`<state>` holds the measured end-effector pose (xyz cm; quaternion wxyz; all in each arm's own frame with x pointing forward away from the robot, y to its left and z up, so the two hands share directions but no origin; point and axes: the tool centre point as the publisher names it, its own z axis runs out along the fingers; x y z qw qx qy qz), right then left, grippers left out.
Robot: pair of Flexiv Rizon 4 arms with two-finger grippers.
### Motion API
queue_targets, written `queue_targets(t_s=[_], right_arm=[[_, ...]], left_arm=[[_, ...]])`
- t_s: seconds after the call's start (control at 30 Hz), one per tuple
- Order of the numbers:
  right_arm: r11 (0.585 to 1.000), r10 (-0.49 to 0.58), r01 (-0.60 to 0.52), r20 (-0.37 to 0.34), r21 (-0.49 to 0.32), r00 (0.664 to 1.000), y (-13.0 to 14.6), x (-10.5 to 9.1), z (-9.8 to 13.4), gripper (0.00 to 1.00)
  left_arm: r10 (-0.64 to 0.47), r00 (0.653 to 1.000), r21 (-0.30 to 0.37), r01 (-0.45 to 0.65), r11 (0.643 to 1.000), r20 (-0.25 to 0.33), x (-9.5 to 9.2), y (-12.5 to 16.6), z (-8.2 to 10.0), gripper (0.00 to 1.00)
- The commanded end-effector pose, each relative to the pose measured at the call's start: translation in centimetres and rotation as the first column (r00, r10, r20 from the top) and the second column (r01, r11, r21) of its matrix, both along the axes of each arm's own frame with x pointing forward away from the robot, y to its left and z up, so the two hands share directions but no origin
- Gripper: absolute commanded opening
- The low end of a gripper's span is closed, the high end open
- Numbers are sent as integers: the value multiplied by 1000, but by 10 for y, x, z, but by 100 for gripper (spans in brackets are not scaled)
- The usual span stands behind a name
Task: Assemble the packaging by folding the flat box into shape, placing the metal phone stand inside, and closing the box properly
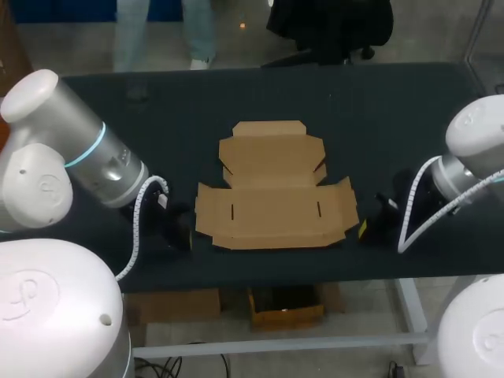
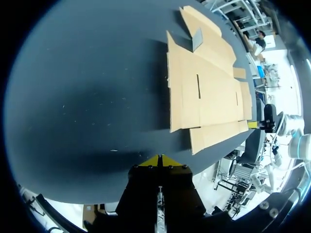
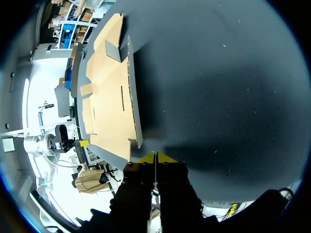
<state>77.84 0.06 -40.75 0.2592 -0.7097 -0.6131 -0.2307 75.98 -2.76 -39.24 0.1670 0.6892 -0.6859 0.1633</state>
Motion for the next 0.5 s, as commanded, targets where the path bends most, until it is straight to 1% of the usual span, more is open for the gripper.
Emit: queue_targets(t_s=[0.03,0.5], right_arm=[[1000,5,-5,1,4,1000,2,-2,0,0],[999,29,-29,0,22,1000,13,1,-3,0]], left_arm=[[-6,1000,-5,6,1000,-5,4,-4,-4,0],[-21,1000,-26,21,999,-14,5,-15,-13,0]])
